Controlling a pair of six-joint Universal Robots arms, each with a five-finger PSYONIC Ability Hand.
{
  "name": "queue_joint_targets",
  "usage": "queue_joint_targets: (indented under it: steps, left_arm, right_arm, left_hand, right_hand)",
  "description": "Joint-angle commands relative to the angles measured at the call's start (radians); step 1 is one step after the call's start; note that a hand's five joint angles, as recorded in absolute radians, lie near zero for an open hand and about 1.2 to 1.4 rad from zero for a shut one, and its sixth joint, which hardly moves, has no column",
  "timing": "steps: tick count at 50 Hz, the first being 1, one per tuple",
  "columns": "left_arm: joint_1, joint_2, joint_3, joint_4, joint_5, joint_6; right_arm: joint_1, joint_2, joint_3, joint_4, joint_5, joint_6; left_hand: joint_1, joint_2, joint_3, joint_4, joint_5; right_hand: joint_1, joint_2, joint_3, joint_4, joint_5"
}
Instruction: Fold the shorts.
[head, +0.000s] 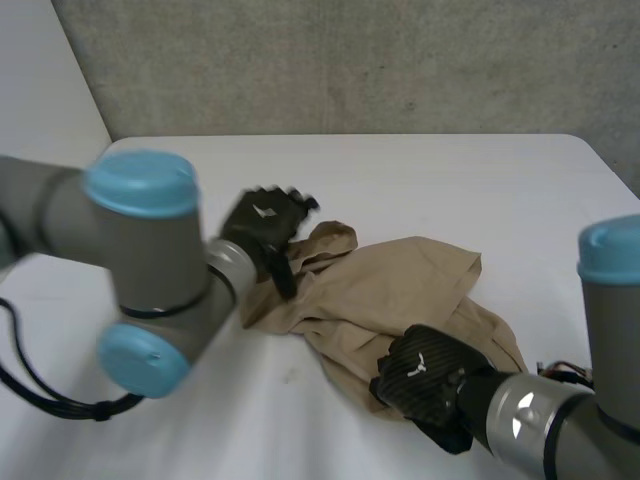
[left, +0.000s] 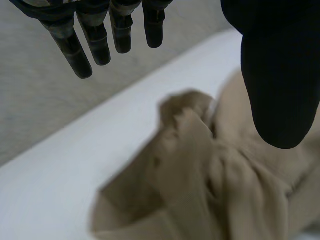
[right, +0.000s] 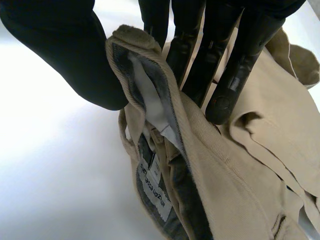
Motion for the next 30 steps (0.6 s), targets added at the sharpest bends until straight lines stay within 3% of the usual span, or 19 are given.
queue_joint_targets:
  steps: [1,2,6,7,11,18,25,27,28,30]
  left_arm:
    - [-0.058,-0.192,0.098,0.006,-0.028,0.215]
    - [-0.058,-0.203,0.104,0.007,-0.048,0.233]
    - [-0.053,-0.220,0.136,0.013,-0.236,0.258]
    - [-0.052,-0.215,0.131,0.016,-0.317,0.253]
    - [-0.050,-0.147,0.077,0.016,-0.416,0.240]
    - [-0.045,0.080,-0.152,0.006,-0.410,0.168]
    - [-0.062,0.168,-0.286,-0.045,-0.412,0.174]
    - [-0.068,0.174,-0.307,-0.077,-0.413,0.198]
    - [-0.068,0.174,-0.309,-0.082,-0.415,0.210]
    - [-0.073,0.179,-0.309,-0.082,-0.416,0.232]
  right_arm:
    - [-0.020,-0.036,0.052,-0.063,-0.003,0.008]
    - [-0.028,-0.036,0.055,-0.069,-0.003,0.008]
    - [-0.074,-0.038,0.058,-0.073,-0.009,0.003]
    - [-0.082,-0.038,0.057,-0.075,-0.010,0.005]
    - [-0.102,-0.038,0.046,-0.081,-0.010,-0.005]
    - [-0.100,-0.029,0.028,-0.080,-0.015,-0.014]
    - [-0.089,-0.018,0.026,-0.069,-0.013,-0.087]
    - [-0.091,-0.018,0.023,-0.070,-0.004,-0.101]
    - [-0.100,-0.018,0.019,-0.072,-0.003,-0.104]
    - [-0.102,-0.019,0.014,-0.075,-0.004,-0.092]
  left_hand:
    - [0.108,0.093,0.082,0.093,0.076]
    - [0.184,0.169,0.158,0.169,0.152]
    - [1.098,1.083,1.073,1.083,1.066]
    - [1.205,1.190,1.179,1.190,1.173]
    - [1.206,1.191,1.180,1.191,1.174]
    - [1.206,1.191,1.180,1.191,1.174]
    - [1.160,1.145,1.134,1.145,1.128]
    - [0.826,0.811,0.800,0.811,0.794]
    - [0.714,0.699,0.689,0.699,0.682]
    - [0.257,0.242,0.231,0.242,0.225]
  right_hand:
    - [0.409,0.218,0.228,0.205,0.236]
    - [0.409,0.218,0.228,0.205,0.236]
    - [0.409,0.218,0.228,0.205,0.236]
    - [0.409,0.218,0.228,0.205,0.236]
    - [0.409,0.218,0.228,0.205,0.236]
    - [0.409,0.218,0.228,0.205,0.236]
    - [0.390,0.199,0.209,0.186,0.217]
    - [0.072,-0.119,-0.109,-0.133,-0.102]
    - [-0.328,-0.519,-0.509,-0.533,-0.501]
    - [-0.598,-0.789,-0.779,-0.803,-0.772]
